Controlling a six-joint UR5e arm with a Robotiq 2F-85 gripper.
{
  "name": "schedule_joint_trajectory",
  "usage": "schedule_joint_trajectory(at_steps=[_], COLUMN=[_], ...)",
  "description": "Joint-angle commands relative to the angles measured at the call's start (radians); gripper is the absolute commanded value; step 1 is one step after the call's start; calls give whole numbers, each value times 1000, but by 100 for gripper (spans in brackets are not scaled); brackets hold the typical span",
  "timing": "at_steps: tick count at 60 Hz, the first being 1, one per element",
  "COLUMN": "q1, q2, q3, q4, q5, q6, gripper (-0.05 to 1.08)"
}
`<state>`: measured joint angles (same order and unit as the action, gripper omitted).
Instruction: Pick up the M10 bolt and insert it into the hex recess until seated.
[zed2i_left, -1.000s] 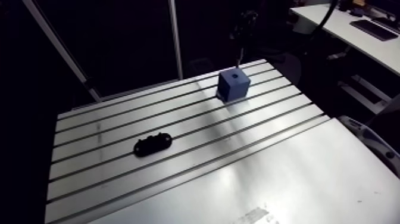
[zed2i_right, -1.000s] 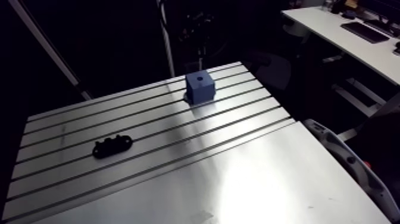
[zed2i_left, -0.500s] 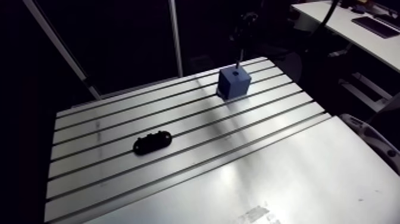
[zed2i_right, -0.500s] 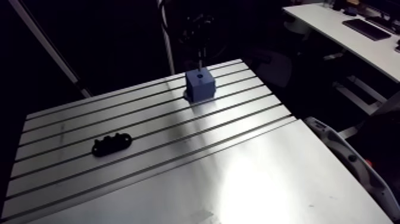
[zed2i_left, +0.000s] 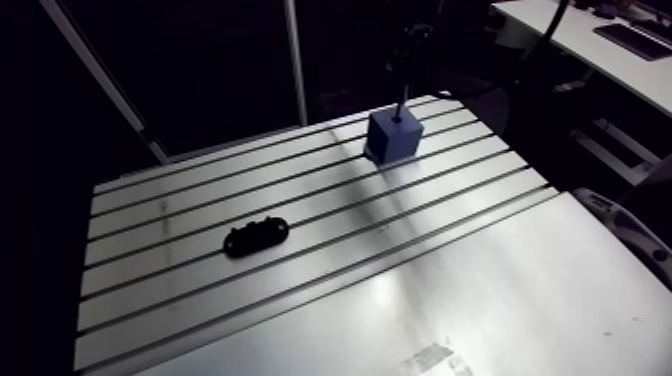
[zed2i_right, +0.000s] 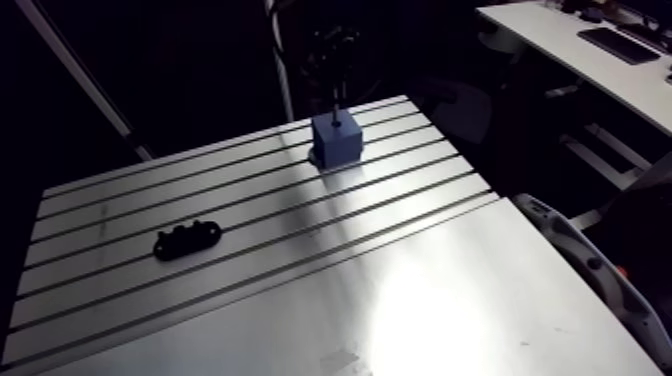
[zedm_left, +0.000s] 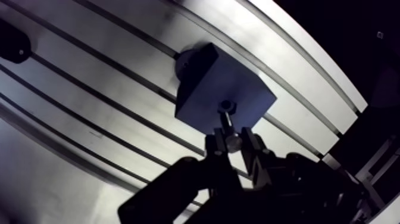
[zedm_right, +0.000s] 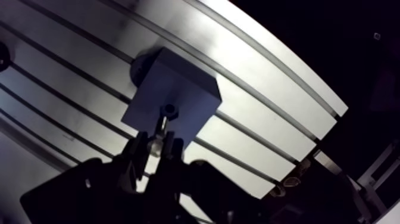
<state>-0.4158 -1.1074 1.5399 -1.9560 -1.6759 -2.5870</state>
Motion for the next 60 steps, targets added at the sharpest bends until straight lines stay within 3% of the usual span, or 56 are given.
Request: schedule_joint_trajectory(at_steps=[1,60], q1=[0,0], q2=[4,31], q3=[-3,-13], q4=[-1,-21], q5=[0,0], q6=[0,-2], gripper=[84,85])
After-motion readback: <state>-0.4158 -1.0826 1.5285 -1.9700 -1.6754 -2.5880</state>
